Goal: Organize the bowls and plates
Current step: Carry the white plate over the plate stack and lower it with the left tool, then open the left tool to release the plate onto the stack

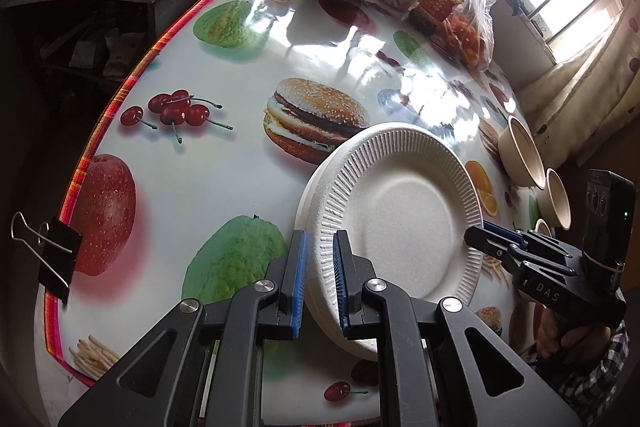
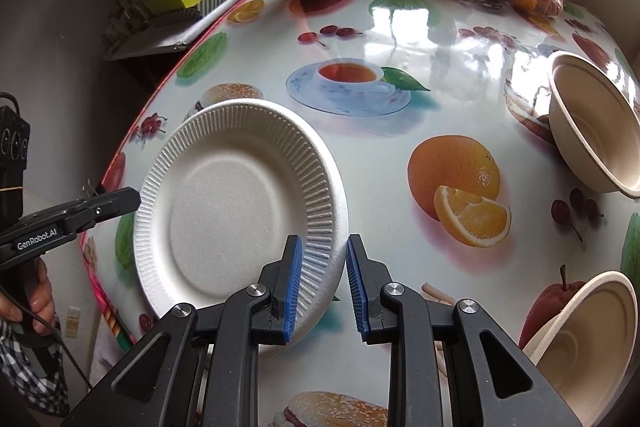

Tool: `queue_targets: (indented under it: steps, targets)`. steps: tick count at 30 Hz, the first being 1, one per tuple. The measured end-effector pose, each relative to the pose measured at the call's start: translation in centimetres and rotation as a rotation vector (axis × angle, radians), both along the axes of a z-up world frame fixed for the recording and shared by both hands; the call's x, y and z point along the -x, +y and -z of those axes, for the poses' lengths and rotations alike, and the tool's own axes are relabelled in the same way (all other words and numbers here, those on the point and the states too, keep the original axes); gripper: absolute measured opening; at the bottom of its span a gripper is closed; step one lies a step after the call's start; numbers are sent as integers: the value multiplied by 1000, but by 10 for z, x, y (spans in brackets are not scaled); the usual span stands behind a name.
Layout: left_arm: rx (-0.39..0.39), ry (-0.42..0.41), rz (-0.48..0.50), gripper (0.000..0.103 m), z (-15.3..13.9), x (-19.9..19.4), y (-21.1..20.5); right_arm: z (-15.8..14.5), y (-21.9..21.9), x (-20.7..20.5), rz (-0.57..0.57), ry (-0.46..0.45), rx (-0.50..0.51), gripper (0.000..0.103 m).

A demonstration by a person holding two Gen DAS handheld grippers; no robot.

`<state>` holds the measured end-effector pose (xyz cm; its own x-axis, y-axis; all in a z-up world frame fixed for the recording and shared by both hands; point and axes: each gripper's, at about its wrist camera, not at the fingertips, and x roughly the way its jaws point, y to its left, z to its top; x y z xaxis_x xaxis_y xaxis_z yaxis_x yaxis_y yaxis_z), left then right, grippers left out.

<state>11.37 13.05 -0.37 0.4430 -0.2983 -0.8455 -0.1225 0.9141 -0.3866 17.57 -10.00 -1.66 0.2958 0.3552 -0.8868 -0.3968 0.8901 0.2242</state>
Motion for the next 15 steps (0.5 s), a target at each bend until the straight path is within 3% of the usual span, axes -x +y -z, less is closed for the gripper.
queue_targets:
  steps: [10,15]
  targets:
    - [17,-2,-2,15,2,-1,2,0,1,1,4,-15,12,23]
    - [36,-13,9,29,1,0,3,2,2,2,3,-14,9,30]
